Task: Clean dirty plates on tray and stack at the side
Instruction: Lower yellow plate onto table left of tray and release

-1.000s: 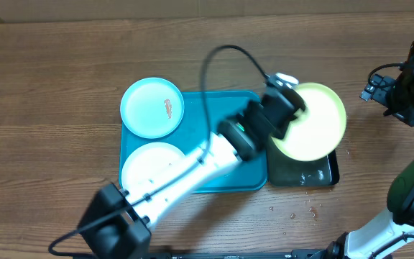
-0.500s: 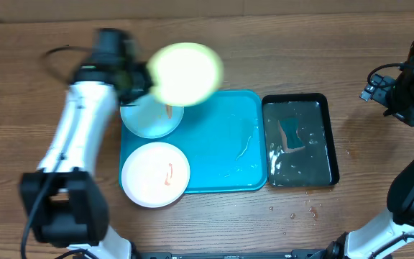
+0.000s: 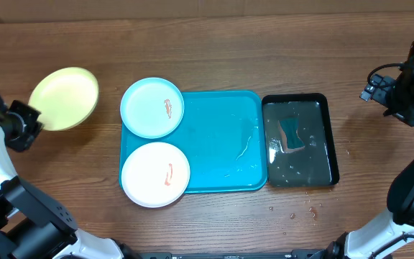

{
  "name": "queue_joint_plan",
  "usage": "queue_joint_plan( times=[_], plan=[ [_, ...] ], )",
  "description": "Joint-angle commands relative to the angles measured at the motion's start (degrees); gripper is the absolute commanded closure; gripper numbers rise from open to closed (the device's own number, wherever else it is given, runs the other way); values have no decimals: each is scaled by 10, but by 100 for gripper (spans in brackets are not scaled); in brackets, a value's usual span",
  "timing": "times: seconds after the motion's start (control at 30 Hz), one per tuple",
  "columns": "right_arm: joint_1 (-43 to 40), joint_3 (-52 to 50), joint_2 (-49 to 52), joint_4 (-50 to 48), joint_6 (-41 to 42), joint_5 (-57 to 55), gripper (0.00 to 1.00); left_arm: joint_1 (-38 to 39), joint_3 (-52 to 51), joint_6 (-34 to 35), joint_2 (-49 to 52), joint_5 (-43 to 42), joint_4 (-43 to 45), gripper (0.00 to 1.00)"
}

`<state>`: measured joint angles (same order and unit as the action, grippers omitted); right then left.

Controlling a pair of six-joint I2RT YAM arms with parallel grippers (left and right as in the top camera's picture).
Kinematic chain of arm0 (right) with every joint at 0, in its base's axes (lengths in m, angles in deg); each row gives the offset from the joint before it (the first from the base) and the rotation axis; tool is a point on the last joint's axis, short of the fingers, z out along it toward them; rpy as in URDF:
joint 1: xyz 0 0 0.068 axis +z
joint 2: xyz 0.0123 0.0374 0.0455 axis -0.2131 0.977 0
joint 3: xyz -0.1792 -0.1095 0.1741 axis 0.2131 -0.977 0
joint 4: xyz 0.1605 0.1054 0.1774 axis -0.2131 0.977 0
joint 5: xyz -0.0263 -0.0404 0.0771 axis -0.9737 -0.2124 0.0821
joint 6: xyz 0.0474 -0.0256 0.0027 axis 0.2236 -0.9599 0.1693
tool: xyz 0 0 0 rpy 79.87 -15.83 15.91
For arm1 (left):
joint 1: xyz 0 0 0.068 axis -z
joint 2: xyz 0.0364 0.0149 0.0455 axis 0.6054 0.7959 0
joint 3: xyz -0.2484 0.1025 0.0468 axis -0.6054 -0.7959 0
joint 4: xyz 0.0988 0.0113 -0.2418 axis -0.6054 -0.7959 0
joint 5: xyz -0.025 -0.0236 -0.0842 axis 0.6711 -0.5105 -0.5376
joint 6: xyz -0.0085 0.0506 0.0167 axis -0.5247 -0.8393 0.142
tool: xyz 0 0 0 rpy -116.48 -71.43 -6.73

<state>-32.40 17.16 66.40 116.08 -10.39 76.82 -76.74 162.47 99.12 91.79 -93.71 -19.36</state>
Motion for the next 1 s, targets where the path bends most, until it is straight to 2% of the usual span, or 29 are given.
queue_joint_plan(
  times=[0.0,0.33,0.77,0.97],
  plan=[
    [1,12,-3,-1,0,-1,0,8,-2,-21,-8,85,5,96],
    [1,12,-3,-1,0,-1,0,54,-123,-22,-7,127,158,96],
    [1,12,-3,-1,0,-1,0,58,-233,-21,-7,116,283,96],
    [1,12,-3,-1,0,-1,0,58,-248,-19,-7,108,303,96]
  ],
)
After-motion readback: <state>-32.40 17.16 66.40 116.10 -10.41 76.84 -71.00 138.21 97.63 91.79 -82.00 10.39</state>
